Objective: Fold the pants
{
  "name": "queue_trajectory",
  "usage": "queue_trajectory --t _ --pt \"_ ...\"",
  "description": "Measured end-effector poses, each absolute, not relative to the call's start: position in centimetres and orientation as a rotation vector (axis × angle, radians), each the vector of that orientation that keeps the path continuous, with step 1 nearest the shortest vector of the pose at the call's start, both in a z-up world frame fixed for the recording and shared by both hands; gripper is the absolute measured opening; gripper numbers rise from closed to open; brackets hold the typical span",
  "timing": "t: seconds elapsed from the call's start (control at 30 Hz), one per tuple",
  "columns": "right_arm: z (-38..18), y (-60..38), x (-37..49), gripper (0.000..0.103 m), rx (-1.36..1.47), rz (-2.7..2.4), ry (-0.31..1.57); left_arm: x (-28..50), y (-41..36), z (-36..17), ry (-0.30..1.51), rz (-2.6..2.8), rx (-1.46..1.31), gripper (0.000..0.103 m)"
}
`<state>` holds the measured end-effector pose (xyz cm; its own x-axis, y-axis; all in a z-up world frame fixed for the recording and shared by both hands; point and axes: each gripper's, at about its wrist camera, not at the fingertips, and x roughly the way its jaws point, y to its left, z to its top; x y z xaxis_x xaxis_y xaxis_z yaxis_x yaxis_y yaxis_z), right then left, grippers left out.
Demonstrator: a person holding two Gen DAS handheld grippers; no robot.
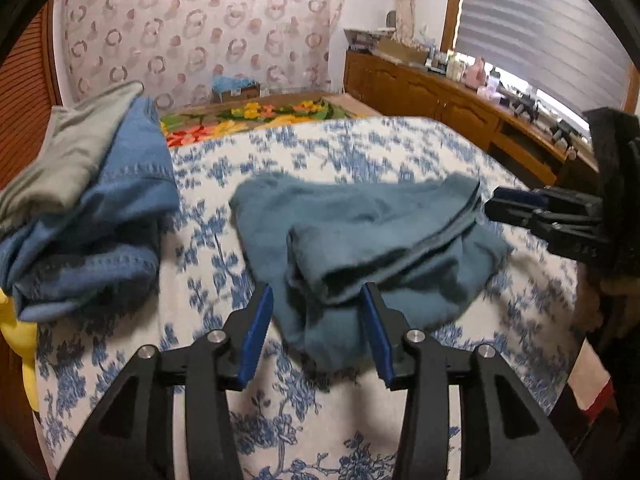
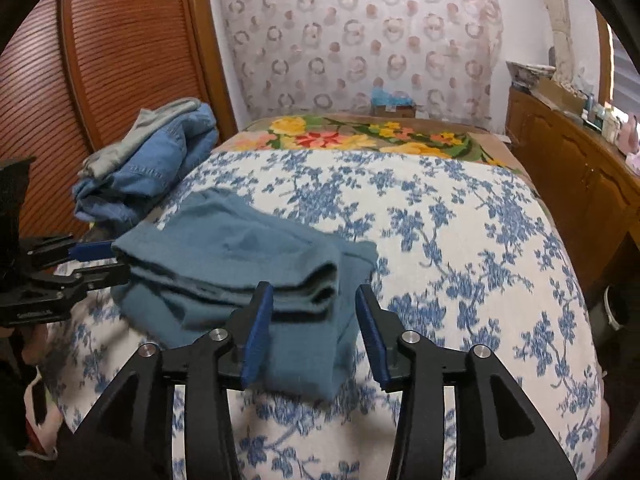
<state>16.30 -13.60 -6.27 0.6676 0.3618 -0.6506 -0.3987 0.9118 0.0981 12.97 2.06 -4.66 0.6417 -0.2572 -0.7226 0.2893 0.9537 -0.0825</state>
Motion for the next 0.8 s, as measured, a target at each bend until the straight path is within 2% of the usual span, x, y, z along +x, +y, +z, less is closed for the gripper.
queue_trajectory --t 0.23,0.53,0.57,0.63,0.67,0.7,0.8 --pt "-7.1 -14.8 14.8 0.046 -0.077 0.443 0.76 13.2 1.7 -6.5 0.874 -0.284 0.045 0.044" --pt "-8.9 -14.4 15.2 0.045 -0.064 0.478 0.831 12.4 2.2 -7.0 0.853 -0.286 -0.004 0.044" --pt "-9.0 -14.3 15.2 0.04 -0.069 0.483 0.832 12.2 2.1 -7.0 0.852 -0.284 0.002 0.044" --pt "-9.1 -14.1 15.1 0.031 -0.073 0.499 0.838 12.1 1.9 -7.0 0.847 -0.298 0.01 0.034" --pt "-9.3 -14.0 15.1 0.019 -0.078 0.503 0.841 12.0 1.8 -6.9 0.847 -0.308 0.008 0.031" --pt "-9.4 -13.9 15.1 0.011 -0.084 0.509 0.843 11.9 1.8 -6.9 0.845 -0.31 0.009 0.026" --pt "-9.1 -14.3 14.7 0.004 -0.08 0.506 0.813 11.9 1.7 -6.9 0.84 -0.312 0.01 0.014"
